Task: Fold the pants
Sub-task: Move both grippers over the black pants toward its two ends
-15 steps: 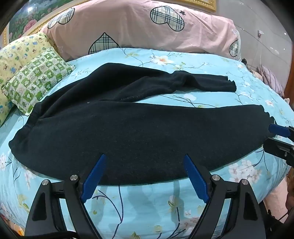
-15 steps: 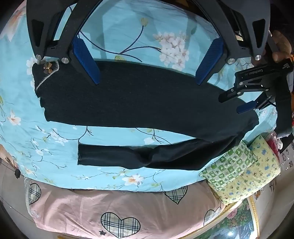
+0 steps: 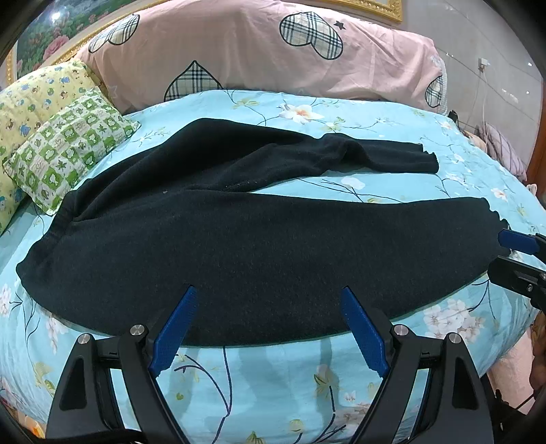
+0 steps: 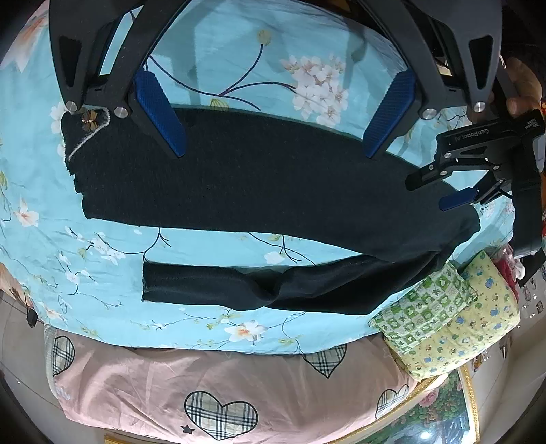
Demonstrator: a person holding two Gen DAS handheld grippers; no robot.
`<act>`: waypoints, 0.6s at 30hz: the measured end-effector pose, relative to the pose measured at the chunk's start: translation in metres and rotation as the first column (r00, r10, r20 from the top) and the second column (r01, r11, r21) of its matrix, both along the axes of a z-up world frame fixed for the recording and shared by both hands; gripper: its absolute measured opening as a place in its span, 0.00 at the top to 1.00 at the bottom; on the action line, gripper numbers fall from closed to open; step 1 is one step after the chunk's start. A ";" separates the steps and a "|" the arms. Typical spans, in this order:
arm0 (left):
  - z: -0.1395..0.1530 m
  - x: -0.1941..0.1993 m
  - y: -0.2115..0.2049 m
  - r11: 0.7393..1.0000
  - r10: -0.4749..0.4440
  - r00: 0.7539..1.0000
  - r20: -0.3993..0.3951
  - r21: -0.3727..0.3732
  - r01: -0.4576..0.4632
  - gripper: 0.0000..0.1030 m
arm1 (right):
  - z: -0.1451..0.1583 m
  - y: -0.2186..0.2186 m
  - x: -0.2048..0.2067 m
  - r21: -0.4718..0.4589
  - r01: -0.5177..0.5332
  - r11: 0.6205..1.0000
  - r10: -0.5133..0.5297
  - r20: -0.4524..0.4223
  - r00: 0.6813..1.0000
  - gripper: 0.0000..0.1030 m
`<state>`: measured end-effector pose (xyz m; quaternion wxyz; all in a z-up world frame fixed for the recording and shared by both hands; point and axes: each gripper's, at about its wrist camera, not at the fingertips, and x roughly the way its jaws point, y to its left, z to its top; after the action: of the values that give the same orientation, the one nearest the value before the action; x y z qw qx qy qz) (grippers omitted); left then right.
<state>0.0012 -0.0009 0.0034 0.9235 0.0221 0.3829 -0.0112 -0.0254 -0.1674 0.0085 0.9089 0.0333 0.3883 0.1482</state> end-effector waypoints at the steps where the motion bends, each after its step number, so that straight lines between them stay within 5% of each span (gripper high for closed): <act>1: 0.000 0.000 0.000 1.000 0.000 1.000 0.001 -0.001 0.000 0.16 | -0.001 -0.001 0.000 0.001 0.000 1.000 0.000 0.000 1.000 0.00; 18: 0.000 0.002 -0.001 1.000 -0.022 0.999 -0.043 0.015 0.023 0.16 | 0.004 0.008 0.000 0.007 -0.005 1.000 0.005 0.007 1.000 0.00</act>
<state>0.0030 -0.0014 0.0033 0.9147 0.0331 0.4023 -0.0191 -0.0250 -0.1593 0.0126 0.9098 0.0349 0.3847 0.1520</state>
